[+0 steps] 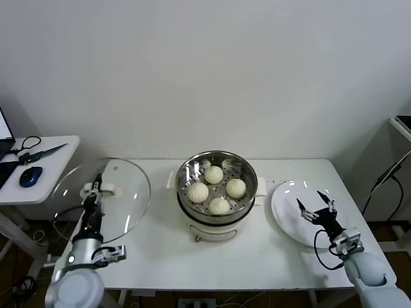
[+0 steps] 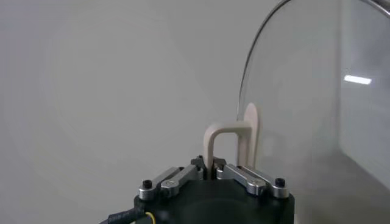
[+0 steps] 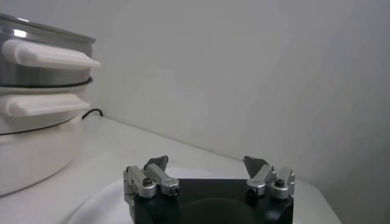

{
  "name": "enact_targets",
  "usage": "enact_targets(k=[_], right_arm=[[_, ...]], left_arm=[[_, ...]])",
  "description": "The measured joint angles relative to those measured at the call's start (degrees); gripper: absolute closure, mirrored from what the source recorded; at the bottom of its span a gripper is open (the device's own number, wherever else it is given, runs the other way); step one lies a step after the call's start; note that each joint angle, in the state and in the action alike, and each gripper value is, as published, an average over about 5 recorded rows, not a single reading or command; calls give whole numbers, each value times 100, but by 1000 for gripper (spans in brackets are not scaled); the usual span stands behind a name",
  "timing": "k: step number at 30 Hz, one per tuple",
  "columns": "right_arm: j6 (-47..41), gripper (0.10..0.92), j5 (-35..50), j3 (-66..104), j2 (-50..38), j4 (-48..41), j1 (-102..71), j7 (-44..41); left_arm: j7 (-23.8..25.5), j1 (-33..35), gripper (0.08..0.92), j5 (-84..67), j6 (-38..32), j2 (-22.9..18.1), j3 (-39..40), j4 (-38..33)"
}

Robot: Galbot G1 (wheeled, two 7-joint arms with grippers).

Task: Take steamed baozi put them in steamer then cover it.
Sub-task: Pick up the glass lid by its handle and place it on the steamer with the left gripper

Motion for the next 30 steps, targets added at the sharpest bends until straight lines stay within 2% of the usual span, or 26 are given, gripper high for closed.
enact_targets(k=[6,12,20,30], right_arm=[[-11,203,-80,-69,47,-87,148,14],[-9,203,-134,-76,70,-148,226,17],[7,203,-193,-36,93,-191,228,19],[17,203,-264,-6,103,-178,192,31]], left_arm=[[679,-695,850,240,718,225,889,-198],[1414,-1491,850,613,1221,123,1854,-165],[1970,-2262,850,1122,1575,-595,2789,219],[2235,-2822,850,1525,1640,-1705,3401,892]])
